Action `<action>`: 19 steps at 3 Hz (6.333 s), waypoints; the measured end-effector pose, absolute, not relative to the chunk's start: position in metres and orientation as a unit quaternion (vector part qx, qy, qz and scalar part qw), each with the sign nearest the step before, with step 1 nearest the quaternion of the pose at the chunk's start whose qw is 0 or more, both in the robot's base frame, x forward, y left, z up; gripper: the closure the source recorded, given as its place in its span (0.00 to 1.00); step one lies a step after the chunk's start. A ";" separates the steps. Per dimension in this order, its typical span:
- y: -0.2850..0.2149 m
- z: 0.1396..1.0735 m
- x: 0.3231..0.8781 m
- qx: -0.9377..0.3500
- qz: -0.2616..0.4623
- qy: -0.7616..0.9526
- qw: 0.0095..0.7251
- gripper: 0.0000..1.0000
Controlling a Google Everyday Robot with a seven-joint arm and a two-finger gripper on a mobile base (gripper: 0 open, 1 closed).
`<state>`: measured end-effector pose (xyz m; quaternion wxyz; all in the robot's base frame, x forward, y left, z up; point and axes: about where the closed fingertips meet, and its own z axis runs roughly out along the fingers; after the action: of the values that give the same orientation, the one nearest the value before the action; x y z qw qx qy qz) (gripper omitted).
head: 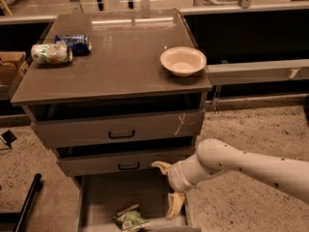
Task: Pick green jalapeno chip bag from bottom drawer and place on counter
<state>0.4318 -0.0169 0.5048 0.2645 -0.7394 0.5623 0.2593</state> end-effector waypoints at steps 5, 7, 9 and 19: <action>0.066 0.301 0.464 -0.737 0.351 0.480 0.323 0.00; 0.072 0.257 0.449 -0.750 0.356 0.485 0.274 0.11; 0.077 0.205 0.432 -0.770 0.358 0.469 0.244 0.28; 0.056 0.780 0.501 -0.767 0.108 0.392 0.497 1.00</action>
Offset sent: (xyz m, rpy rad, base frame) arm 0.0504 0.0690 -0.2310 0.1338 0.0746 0.0374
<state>0.5007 0.0563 0.7800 0.4968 -0.7667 0.3920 0.1078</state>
